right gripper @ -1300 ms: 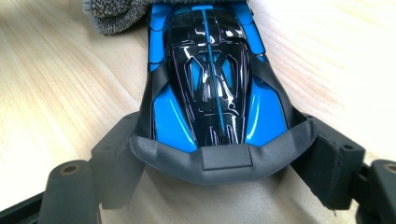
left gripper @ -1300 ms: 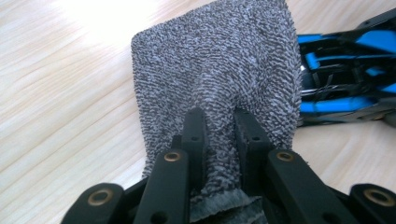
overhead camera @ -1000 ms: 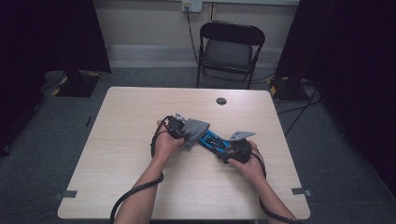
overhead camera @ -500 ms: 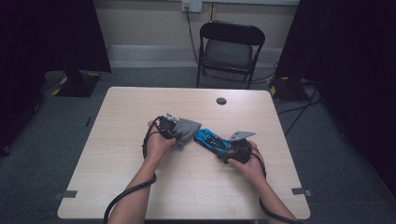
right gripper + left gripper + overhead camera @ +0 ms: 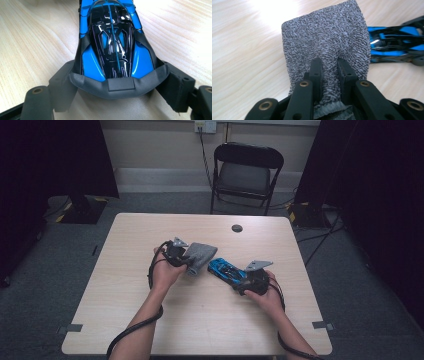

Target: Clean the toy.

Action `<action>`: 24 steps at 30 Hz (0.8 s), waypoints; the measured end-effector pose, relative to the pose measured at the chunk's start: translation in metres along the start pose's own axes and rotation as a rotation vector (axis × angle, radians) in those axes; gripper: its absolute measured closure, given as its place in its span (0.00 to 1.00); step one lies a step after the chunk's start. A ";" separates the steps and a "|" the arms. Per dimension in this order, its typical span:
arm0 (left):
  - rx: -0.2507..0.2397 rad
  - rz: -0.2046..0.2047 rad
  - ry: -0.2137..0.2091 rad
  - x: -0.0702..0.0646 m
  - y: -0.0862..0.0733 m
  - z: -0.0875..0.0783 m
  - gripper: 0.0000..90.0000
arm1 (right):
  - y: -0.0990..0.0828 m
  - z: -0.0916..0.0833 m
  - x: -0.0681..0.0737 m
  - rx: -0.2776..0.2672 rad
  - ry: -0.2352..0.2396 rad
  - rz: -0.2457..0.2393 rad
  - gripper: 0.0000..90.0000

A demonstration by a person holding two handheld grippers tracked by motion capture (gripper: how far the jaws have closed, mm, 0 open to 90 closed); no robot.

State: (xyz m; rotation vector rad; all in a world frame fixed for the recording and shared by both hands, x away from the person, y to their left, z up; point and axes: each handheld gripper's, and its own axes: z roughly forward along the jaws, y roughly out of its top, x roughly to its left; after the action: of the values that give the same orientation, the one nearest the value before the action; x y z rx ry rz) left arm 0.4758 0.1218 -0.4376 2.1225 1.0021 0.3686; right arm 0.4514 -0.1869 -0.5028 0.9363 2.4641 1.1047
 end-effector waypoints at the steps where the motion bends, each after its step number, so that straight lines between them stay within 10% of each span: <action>1: -0.006 0.008 -0.003 -0.004 0.001 0.000 0.85 | 0.000 0.000 0.000 0.000 0.000 0.000 0.26; 24: 0.008 0.179 -0.161 -0.083 0.012 0.032 0.85 | 0.000 0.000 0.000 0.000 0.000 -0.001 0.26</action>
State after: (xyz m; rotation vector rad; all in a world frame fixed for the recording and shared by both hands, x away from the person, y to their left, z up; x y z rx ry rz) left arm 0.4456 0.0380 -0.4458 2.2168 0.7250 0.2750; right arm 0.4514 -0.1870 -0.5028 0.9354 2.4640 1.1040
